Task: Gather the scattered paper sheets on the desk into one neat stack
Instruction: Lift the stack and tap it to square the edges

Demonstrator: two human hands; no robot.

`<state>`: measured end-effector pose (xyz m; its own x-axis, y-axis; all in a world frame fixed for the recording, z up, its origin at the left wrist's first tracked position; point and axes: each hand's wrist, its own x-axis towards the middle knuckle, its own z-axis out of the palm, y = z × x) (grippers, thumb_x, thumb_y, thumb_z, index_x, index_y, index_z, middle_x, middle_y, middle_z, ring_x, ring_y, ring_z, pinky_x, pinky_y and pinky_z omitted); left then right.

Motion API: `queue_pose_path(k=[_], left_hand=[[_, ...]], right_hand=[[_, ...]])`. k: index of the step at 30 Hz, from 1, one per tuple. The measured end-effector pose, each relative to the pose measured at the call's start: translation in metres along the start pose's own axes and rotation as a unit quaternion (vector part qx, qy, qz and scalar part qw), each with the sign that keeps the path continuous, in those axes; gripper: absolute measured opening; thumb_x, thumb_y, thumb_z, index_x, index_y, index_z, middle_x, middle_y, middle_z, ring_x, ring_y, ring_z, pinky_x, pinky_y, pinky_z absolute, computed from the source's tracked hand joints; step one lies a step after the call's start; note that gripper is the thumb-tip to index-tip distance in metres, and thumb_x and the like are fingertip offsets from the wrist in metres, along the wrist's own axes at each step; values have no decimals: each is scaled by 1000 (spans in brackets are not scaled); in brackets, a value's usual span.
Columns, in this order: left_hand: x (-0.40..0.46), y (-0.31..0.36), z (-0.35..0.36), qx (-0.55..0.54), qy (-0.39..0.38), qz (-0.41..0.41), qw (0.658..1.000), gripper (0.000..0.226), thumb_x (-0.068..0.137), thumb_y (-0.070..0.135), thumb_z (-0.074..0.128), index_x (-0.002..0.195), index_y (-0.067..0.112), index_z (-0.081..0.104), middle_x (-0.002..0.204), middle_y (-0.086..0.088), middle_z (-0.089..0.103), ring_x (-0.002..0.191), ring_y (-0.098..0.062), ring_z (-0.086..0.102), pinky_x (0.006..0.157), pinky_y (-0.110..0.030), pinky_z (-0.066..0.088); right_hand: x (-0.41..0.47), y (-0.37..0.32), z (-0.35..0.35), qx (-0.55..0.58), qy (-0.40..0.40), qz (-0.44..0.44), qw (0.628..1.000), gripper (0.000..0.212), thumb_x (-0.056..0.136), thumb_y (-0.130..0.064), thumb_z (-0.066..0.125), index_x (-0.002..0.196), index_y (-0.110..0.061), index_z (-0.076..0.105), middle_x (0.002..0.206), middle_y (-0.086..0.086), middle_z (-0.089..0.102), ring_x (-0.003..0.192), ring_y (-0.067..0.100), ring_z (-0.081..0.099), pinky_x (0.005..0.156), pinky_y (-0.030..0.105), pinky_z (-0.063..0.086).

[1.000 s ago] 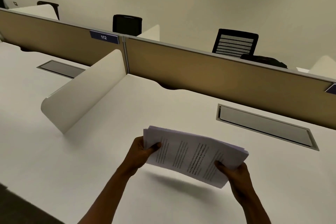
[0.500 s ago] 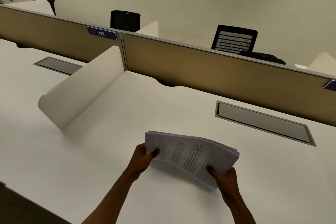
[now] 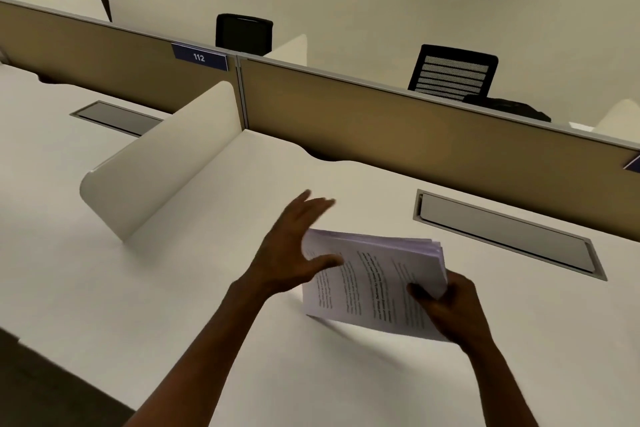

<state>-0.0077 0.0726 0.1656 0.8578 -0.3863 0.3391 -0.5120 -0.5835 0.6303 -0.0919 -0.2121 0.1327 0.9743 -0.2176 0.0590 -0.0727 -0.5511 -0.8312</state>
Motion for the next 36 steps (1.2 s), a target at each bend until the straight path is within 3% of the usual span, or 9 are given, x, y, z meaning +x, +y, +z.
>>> queue_pose_path(k=[3, 5, 6, 8, 11, 15, 18, 22, 36], left_hand=[[16, 11, 3, -20, -72, 10, 997, 73, 79, 46, 74, 144, 39, 40, 145, 16, 50, 140, 0, 36, 110, -21, 34], [22, 16, 4, -73, -79, -8, 994, 29, 83, 28, 72, 111, 32, 67, 104, 16, 73, 99, 2, 64, 81, -14, 47], [22, 17, 4, -97, -78, -11, 992, 10, 84, 20, 71, 90, 28, 70, 82, 16, 72, 78, 2, 64, 68, -13, 44], [21, 13, 8, -144, -64, -30, 987, 17, 85, 11, 69, 71, 20, 66, 63, 8, 66, 61, -2, 57, 60, -15, 40], [14, -3, 10, -227, -19, -89, 970, 5, 86, 16, 71, 84, 13, 74, 78, -5, 74, 73, -18, 68, 65, -31, 52], [0, -19, 22, -350, 41, -177, 919, 8, 86, 21, 72, 92, 17, 75, 91, 0, 78, 80, -17, 74, 67, -25, 57], [-8, -19, 36, -410, 56, -217, 884, 13, 85, 19, 72, 97, 15, 75, 96, -3, 78, 86, -22, 74, 73, -31, 58], [-18, -22, 50, -413, 39, -232, 880, 30, 84, 29, 69, 108, 11, 71, 106, -7, 75, 96, -31, 71, 83, -43, 60], [-43, -36, 83, -366, 24, -251, 896, 23, 96, 22, 58, 118, 20, 66, 109, 1, 74, 98, -21, 71, 81, -36, 61]], right_hand=[[8, -28, -13, -104, -39, -91, 990, 14, 81, -11, 75, 86, -24, 71, 71, -28, 60, 64, -4, 60, 55, 12, 42], [11, -45, -20, -118, -69, -131, 982, 27, 79, -10, 76, 79, -36, 67, 64, -27, 61, 67, -4, 63, 54, 12, 46], [12, -53, -27, -115, -83, -138, 980, 35, 78, -10, 76, 78, -43, 64, 64, -26, 64, 71, -5, 64, 57, 12, 47], [13, -62, -44, -92, -116, -145, 978, 34, 77, -15, 80, 85, -45, 66, 79, -27, 70, 77, -2, 66, 61, 12, 49], [15, -47, -69, 66, -110, -94, 987, 45, 70, -21, 87, 110, -27, 69, 99, -6, 75, 90, 15, 71, 70, 25, 58], [9, -9, -48, 287, -142, -24, 947, 85, 62, -16, 80, 140, -8, 46, 127, 15, 65, 115, 33, 63, 95, 44, 51], [-5, -5, -8, 289, -144, -1, 946, 62, 71, -6, 80, 129, -10, 57, 121, 11, 69, 112, 32, 66, 88, 43, 56], [-9, -3, 28, 308, 5, 49, 950, 27, 83, 3, 69, 106, -10, 68, 104, 6, 75, 94, 28, 71, 72, 33, 60], [-21, 26, 72, 307, 85, 131, 939, 23, 85, -2, 69, 105, -14, 68, 97, 3, 74, 94, 32, 68, 79, 48, 58]])
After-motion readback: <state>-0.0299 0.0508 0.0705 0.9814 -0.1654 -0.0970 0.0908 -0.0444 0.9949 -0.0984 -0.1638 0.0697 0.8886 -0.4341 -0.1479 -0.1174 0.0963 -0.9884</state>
